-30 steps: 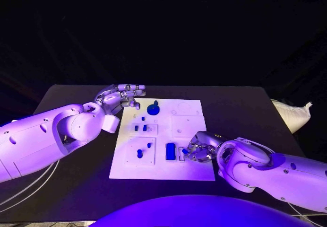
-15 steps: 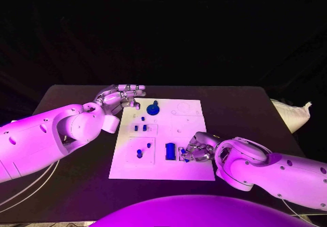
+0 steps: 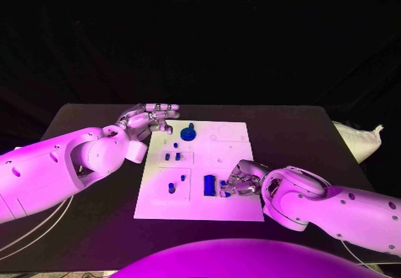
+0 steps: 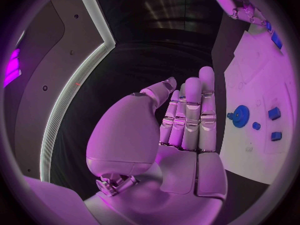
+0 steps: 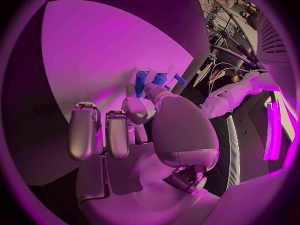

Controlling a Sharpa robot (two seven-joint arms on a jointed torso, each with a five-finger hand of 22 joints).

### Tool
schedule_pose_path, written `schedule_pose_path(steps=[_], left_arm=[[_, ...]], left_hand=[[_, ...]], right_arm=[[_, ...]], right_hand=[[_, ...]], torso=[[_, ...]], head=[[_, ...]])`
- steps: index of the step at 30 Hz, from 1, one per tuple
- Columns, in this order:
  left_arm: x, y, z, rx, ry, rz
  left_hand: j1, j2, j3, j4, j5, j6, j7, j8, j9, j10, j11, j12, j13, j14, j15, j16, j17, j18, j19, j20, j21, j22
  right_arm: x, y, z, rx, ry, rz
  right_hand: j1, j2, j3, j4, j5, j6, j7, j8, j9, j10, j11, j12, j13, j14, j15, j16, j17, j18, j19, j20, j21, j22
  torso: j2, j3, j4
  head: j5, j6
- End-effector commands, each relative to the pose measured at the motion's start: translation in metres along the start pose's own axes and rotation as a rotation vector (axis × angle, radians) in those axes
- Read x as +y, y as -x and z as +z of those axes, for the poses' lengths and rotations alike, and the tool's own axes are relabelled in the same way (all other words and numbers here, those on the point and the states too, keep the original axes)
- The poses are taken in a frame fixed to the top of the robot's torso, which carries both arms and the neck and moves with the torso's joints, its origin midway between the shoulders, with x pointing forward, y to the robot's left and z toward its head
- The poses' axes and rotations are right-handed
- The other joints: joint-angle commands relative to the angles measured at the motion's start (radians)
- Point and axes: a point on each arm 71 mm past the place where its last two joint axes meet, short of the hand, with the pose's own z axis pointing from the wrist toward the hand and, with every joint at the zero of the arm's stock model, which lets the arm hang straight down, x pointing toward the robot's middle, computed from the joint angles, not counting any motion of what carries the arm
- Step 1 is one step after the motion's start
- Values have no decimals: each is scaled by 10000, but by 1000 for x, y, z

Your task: Assemble the parts on the task board

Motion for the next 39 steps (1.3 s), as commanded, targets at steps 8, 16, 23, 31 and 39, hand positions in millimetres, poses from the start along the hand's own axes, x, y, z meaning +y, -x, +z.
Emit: schedule_pose_path(steps=[8,16,23,31,39], left_arm=[[-1,-3,0,229,-55,10],[-1,-3,0,269,-47,1],[0,-4,0,390,-2,-12],[0,-3,0,414,54,1],[0,-1,0,385,64,20]], left_hand=[[-45,72,-63,15,62,-56,5,70,4,-81,18,49,-14,-33,-75,61,-13,103,-66,7,-68,-11],[-43,67,-67,11,62,-59,5,73,4,-83,18,55,-14,-34,-74,63,-14,104,-66,8,-69,-12],[-43,42,-82,0,58,-71,7,79,4,-97,21,69,-15,-40,-73,66,-19,104,-67,9,-73,-15],[-50,31,-93,-1,56,-81,11,81,3,-108,25,75,-16,-42,-71,69,-22,104,-67,11,-75,-18],[-50,31,-93,-1,56,-81,11,81,3,-108,25,75,-16,-42,-71,69,-22,104,-67,11,-75,-18]], right_arm=[[4,-2,1,121,89,7],[4,-3,2,267,120,-340],[4,-2,2,182,147,-529],[3,-1,1,136,231,-785],[2,-1,0,141,294,-1006]], right_hand=[[-370,62,-288,201,55,147,-57,57,41,184,-6,295,208,790,-83,202,1105,-162,181,-17,185,236],[-852,-88,-905,562,266,179,-53,42,81,196,1,307,259,786,-79,213,1120,-167,187,-21,210,270],[-1078,-200,-1597,834,65,183,-66,16,112,184,-6,288,289,779,-83,203,1110,-168,182,-22,219,291],[-364,-87,-2144,589,-906,173,-51,-15,161,172,-10,270,333,778,-81,207,1125,-169,176,-34,229,319],[387,-35,-2514,170,-1969,183,-52,-36,195,172,4,269,373,782,-74,219,1150,-177,177,-14,246,361]], torso=[[-5,-4,-20],[-5,-3,-11],[-8,2,-17],[7,12,-25],[-7,10,-21]], head=[[9,1],[9,1],[-6,1],[-18,1],[-43,1]])
